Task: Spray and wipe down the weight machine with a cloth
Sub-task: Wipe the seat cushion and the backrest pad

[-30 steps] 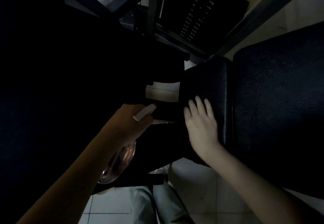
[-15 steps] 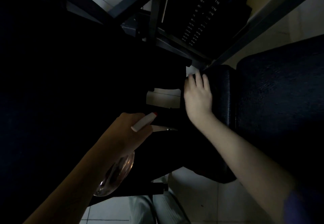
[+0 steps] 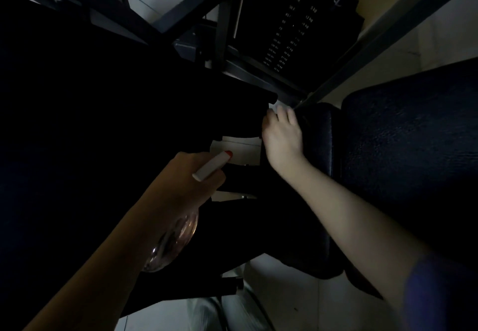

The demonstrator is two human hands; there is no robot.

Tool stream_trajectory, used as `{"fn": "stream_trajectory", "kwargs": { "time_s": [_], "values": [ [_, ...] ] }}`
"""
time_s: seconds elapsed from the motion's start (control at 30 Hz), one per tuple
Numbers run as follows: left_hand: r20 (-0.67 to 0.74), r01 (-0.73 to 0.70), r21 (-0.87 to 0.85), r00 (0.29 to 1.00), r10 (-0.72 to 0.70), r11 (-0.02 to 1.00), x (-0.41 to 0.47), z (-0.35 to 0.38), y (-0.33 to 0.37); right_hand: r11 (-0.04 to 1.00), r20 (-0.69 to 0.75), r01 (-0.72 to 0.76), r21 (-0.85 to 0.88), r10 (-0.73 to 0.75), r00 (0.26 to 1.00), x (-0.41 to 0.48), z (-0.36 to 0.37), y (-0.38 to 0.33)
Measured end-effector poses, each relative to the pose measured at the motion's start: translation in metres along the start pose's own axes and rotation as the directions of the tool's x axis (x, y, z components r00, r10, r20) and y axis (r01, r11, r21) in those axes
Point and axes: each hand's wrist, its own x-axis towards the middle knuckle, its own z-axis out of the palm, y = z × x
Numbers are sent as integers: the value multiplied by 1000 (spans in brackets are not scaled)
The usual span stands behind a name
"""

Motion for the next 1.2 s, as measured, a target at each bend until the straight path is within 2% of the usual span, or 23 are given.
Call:
{"fn": "stream_trajectory", "kwargs": {
  "time_s": [0.07, 0.23, 0.3, 0.4, 0.5, 0.63, 0.8, 0.87, 1.0, 1.13, 1.2],
  "values": [
    [-2, -17, 36, 1000, 17, 999, -2, 2, 0, 999, -55, -30, 12, 31, 998, 2, -2, 5],
    [21, -46, 136, 999, 44, 990, -7, 3, 5, 992, -218, -105, 69, 118, 969, -58, -19, 27],
    [-7, -39, 100, 999, 40, 994, -7, 2, 4, 984, -213, -142, 110, 163, 963, -58, -31, 36],
    [-17, -9, 80, 1000, 10, 997, -7, 1, 4, 978, -217, -205, 24, 205, 954, -25, -39, 43],
    [-17, -20, 98, 1000, 22, 995, -7, 5, 4, 973, -213, -231, 16, 229, 950, -6, -38, 49],
    [-6, -78, 170, 997, 80, 982, -9, 7, 6, 988, -288, -153, -30, 138, 947, -59, -28, 42],
    [16, -145, 213, 989, 145, 966, -16, 8, 11, 999, -251, 1, -41, -12, 968, -140, -12, 22],
    [-1, -198, 249, 979, 205, 948, -17, 10, 13, 999, -229, -7, -46, -3, 974, -129, -12, 24],
    [7, -207, 272, 977, 214, 940, -21, 14, 14, 995, -139, -73, -73, 62, 988, -96, -13, 18],
    [28, -312, 315, 947, 320, 896, -23, 14, 12, 994, -165, 92, -61, -101, 981, -145, -8, 17],
    [29, -299, 325, 952, 306, 897, -24, 12, 12, 988, -187, 153, -12, -153, 970, -178, -12, 19]
  ]
}}
